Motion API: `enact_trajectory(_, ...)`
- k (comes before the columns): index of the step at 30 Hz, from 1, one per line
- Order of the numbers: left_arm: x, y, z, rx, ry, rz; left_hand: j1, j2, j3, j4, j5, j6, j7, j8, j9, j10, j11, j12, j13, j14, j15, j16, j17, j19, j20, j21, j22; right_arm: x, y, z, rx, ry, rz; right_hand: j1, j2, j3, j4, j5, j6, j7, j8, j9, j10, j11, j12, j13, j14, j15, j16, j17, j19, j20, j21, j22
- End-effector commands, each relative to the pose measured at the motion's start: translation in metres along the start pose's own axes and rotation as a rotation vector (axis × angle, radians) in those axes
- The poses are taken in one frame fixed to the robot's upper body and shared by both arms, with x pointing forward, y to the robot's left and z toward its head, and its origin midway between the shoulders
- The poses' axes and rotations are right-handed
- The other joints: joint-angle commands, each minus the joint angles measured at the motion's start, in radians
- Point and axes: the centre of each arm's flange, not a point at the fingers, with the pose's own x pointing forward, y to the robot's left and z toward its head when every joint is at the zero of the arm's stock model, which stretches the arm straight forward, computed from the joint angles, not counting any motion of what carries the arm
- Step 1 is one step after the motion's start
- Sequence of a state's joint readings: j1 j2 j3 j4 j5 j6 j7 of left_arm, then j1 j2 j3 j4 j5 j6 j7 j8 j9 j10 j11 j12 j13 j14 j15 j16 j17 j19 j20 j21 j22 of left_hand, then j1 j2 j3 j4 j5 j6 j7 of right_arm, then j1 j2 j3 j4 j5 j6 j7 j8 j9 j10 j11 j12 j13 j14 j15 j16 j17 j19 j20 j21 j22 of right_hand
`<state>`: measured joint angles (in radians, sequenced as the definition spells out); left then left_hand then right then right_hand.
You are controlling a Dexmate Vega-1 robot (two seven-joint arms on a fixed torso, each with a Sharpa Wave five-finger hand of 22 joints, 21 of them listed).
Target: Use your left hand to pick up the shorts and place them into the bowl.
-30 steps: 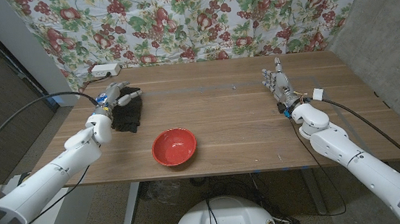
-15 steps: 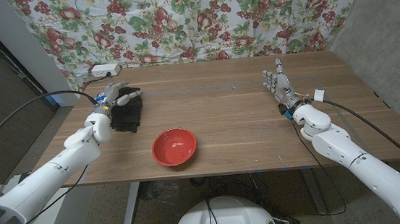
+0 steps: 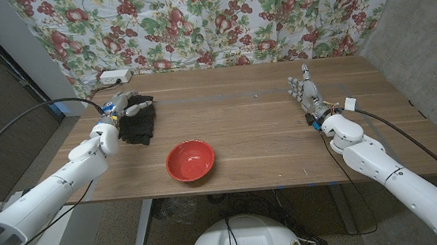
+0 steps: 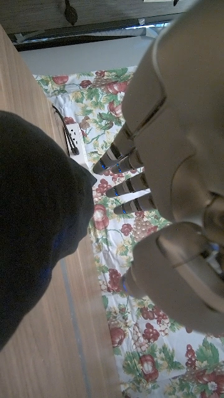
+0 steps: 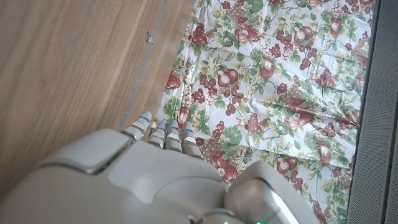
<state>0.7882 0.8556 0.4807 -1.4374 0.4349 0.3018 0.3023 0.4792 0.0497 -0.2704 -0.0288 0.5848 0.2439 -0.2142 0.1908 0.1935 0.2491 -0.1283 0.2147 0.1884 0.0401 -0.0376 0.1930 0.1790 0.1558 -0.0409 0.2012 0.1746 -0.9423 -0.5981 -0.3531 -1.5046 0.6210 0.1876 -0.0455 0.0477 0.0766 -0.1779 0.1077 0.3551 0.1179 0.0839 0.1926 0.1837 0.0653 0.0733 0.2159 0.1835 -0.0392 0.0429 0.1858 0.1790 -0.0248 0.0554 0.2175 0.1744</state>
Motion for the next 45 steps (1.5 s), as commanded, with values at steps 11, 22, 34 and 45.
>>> enact_trajectory(11,0.007,-0.013,-0.003,-0.001,0.023,-0.029,-0.005,0.004,-0.003,0.004,0.011,-0.009,-0.005,0.000,0.001,0.002,0.008,0.000,0.005,0.006,-0.096,-0.001,0.004,0.000,-0.049,-0.003,0.002,0.003,0.000,0.005,-0.023,0.006,0.008,-0.001,-0.002,-0.005,-0.001,0.004,0.010,0.001,0.001,0.001,0.007,0.003,0.002,0.003,-0.007,-0.003,0.000,0.004,0.010,0.005,-0.002,0.004)
enact_trajectory(22,0.009,-0.022,-0.012,0.006,0.056,-0.070,-0.007,0.007,-0.004,0.006,0.014,-0.013,-0.005,0.000,0.001,0.000,0.015,-0.002,0.005,0.003,-0.079,-0.002,0.004,-0.006,-0.036,-0.006,0.002,0.006,0.000,0.002,-0.017,0.026,0.013,-0.001,-0.002,-0.005,-0.001,0.004,0.010,0.001,0.000,0.001,0.007,0.004,0.002,0.003,-0.006,-0.002,0.000,0.004,0.011,0.005,-0.004,0.004)
enact_trajectory(34,0.008,-0.027,-0.014,0.027,0.061,-0.094,-0.006,0.011,-0.004,0.007,0.016,-0.012,-0.001,0.002,0.001,0.000,0.025,-0.003,0.005,0.003,-0.066,-0.002,0.004,-0.011,-0.024,-0.008,0.002,0.008,0.002,0.002,-0.023,0.025,0.026,-0.001,-0.001,-0.005,-0.001,0.004,0.010,0.001,0.000,0.001,0.008,0.003,0.002,0.003,-0.007,-0.002,0.000,0.004,0.011,0.005,-0.005,0.005)
enact_trajectory(45,0.008,-0.034,-0.010,0.041,0.048,-0.120,-0.004,0.011,-0.005,0.006,0.018,-0.011,-0.004,0.004,0.001,0.002,0.016,-0.003,0.005,0.006,-0.076,-0.001,0.004,-0.006,-0.017,-0.006,0.002,0.007,0.002,0.003,-0.026,0.023,0.029,0.000,-0.001,-0.004,-0.001,0.003,0.009,0.001,0.000,0.001,0.007,0.005,0.002,0.003,-0.006,-0.002,0.000,0.003,0.012,0.005,-0.007,0.005)
